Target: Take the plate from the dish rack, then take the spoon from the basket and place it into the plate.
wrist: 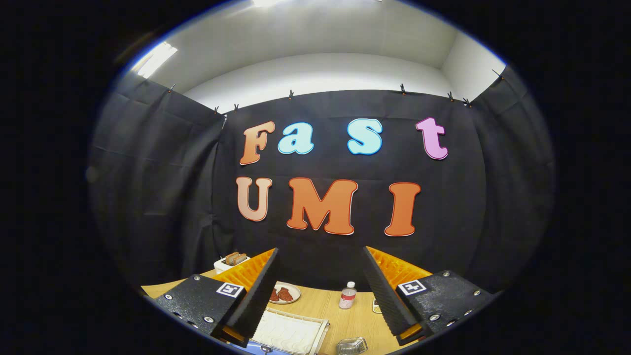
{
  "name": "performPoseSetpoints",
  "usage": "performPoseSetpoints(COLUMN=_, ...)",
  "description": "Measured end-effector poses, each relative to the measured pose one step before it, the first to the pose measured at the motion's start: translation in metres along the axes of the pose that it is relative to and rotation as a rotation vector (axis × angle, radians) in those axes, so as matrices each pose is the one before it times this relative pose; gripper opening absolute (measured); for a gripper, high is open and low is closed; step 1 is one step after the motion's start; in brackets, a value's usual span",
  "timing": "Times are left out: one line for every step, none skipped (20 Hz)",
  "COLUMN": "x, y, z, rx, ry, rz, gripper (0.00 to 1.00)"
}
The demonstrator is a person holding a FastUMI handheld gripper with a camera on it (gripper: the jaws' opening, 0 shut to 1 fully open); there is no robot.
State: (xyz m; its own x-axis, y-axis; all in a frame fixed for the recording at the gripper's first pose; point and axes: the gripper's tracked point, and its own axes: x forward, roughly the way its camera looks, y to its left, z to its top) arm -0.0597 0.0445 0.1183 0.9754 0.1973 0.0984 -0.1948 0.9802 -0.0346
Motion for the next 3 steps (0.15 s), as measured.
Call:
performPoseSetpoints(x=0.00014, y=-0.00113, z=0.00276, rx=-0.00653, ry=-0.00765, rz=-0.00442, gripper=0.98)
performPoseSetpoints(x=-0.00002, y=-0.00009, z=0.00159, rx=-0.00518, ry=-0.00544, rz=-0.00578, gripper=0.98)
performPoseSetpoints(x=-0.00006, y=-0.00005, z=0.00054, rx=-0.0028, ry=-0.00482, rz=-0.00149, gripper=0.98)
